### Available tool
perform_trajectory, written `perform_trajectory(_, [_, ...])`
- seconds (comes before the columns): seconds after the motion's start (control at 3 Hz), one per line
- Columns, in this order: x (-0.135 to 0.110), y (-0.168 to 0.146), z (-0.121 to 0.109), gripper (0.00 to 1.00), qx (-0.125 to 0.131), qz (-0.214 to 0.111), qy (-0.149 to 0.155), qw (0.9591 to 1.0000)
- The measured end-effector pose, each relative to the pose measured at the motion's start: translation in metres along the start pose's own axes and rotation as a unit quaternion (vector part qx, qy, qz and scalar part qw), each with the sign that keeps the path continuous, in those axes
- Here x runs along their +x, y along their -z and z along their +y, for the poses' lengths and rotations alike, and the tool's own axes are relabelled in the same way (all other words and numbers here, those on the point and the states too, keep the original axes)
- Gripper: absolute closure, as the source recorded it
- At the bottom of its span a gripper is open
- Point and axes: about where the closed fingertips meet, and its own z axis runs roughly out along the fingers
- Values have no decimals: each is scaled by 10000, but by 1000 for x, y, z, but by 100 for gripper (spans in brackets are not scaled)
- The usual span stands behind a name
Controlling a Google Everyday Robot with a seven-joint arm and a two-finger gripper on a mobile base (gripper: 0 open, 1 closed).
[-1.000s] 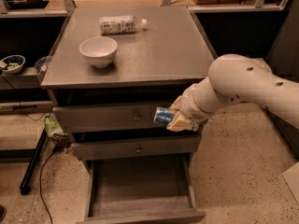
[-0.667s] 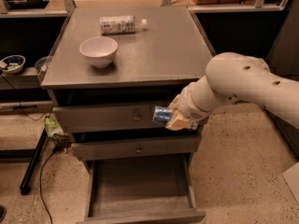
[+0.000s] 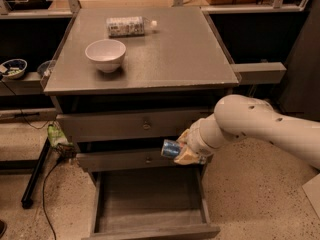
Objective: Place redbull can into bottom drawer
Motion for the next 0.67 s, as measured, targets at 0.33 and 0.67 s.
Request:
perform_trajectory(0.33, [0,0,0,100,0,0,-1,10000])
perform_trajectory(0.67, [5,-22,11,100,-8,-36,-95,9999])
